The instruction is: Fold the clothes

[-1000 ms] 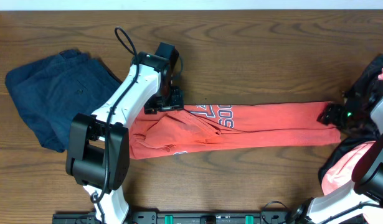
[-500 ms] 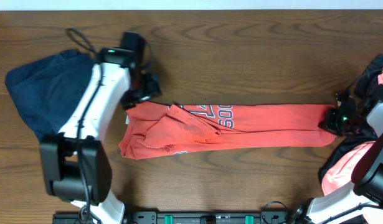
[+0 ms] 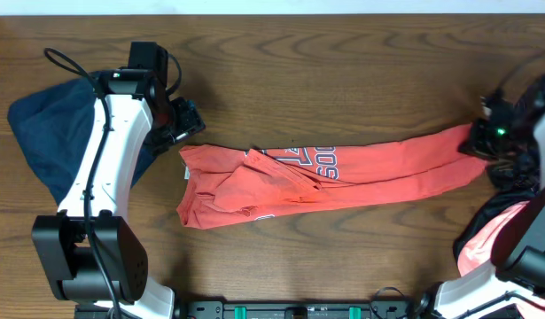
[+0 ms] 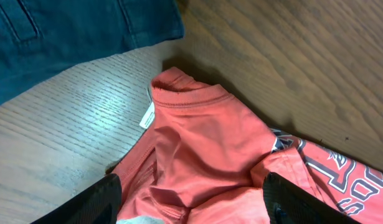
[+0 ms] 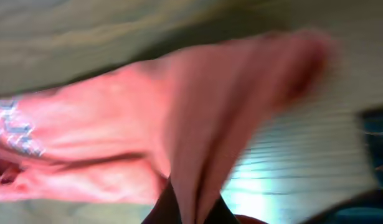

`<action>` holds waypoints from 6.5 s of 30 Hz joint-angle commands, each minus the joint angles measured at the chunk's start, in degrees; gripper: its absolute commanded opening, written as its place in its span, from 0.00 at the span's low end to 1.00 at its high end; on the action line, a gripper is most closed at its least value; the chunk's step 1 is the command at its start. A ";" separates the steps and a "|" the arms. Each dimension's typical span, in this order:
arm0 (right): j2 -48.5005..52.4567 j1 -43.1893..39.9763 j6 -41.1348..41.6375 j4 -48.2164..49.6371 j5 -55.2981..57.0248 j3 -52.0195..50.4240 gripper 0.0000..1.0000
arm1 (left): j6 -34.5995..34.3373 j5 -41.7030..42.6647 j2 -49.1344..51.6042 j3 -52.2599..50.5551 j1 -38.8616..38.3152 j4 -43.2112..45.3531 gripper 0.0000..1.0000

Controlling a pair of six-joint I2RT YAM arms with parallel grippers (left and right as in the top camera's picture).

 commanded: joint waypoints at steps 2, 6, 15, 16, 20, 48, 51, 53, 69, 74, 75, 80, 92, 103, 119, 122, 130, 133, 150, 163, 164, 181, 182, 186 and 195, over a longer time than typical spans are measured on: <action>-1.66 9.92 3.10 -2.54 -0.35 0.79 0.01 | 0.79 -0.68 -0.79 -0.11 0.24 -0.96 0.74; -1.57 19.91 7.96 -2.69 0.46 -0.04 0.01 | 0.81 -0.68 -0.79 -0.11 0.24 -1.20 0.74; 1.18 37.83 16.22 -1.40 5.57 -0.63 0.01 | 1.05 -0.68 -0.79 -0.11 0.24 -2.29 0.74; 1.73 39.23 17.16 -1.01 5.60 -0.66 0.01 | 1.09 -0.68 -0.79 -0.11 0.24 -2.34 0.74; 2.62 43.54 18.67 1.07 5.55 -0.66 0.03 | 1.70 -0.68 -0.79 -0.11 0.24 -2.69 0.74; 0.70 40.19 25.03 -3.19 20.81 -0.57 0.35 | 10.67 2.21 -0.35 -11.17 0.24 -1.68 0.95; 0.70 39.36 25.03 -3.45 20.79 -0.57 0.35 | 12.24 3.61 -0.35 -17.22 0.24 3.58 0.95; 0.70 39.15 25.03 -3.89 20.79 -0.59 0.35 | 12.55 3.61 -0.35 -20.81 0.24 7.30 0.95; 0.70 39.15 25.05 -4.81 20.79 -0.59 0.35 | 16.33 11.96 -0.37 -34.86 0.20 25.31 0.50; 0.70 38.84 25.05 -5.40 20.87 -0.57 0.35 | 16.74 11.74 -0.50 -33.46 0.20 25.53 0.06; 0.70 38.58 25.09 -5.44 21.09 -0.57 0.34 | 16.72 11.65 -0.70 -32.63 0.28 24.79 0.06; -0.22 34.58 25.51 -6.21 24.06 -0.55 0.33 | 16.68 6.14 -3.96 -26.43 2.05 18.16 0.06; -2.29 19.61 21.24 -7.74 24.61 -0.57 0.38 | 14.05 0.70 -14.58 -10.60 1.99 3.45 0.06; -2.29 19.32 20.68 -7.87 23.06 -0.59 0.38 | 5.18 5.75 -12.52 -10.32 -23.58 12.79 0.06; -2.29 19.32 20.65 -8.81 22.45 -0.59 0.39 | -2.91 7.67 1.25 -10.32 -43.78 31.69 0.29; -2.29 19.32 19.98 -9.14 21.18 -0.59 0.40 | -1.46 11.50 1.75 -10.27 -44.61 34.07 0.51; -2.29 19.34 13.81 -9.11 12.41 -0.59 0.41 | 7.30 6.93 -10.73 -6.19 -35.89 27.26 0.54; -2.29 19.61 9.03 -8.92 4.74 -0.59 0.42 | 7.28 0.33 -15.50 -6.21 -29.16 21.66 0.65; -0.59 42.60 1.38 3.10 -19.02 -0.68 0.54 | 2.93 8.79 -4.90 -8.33 -6.12 7.56 0.83; 6.45 50.66 11.21 14.01 -8.61 -0.70 0.57 | 2.95 8.79 -2.08 -8.33 -6.12 7.13 0.83; 6.69 50.73 11.63 14.40 -8.81 -0.70 0.52 | 2.95 8.76 -2.08 -8.33 -6.12 7.15 0.83; 7.19 48.98 27.23 -1.81 12.20 -0.76 0.01 | 2.97 8.79 -2.08 -8.33 -6.14 5.62 0.83; 7.19 48.92 28.37 -2.75 14.67 -1.03 0.01 | 2.99 8.79 -2.08 -8.33 -6.21 5.40 0.83; 7.26 48.96 29.44 -1.11 16.09 -4.09 0.01 | 4.52 9.01 -2.08 -8.33 -7.23 5.18 0.83; 7.26 48.76 31.06 7.41 19.02 -14.21 0.20 | 7.72 8.98 -2.03 -8.37 -12.90 5.29 0.90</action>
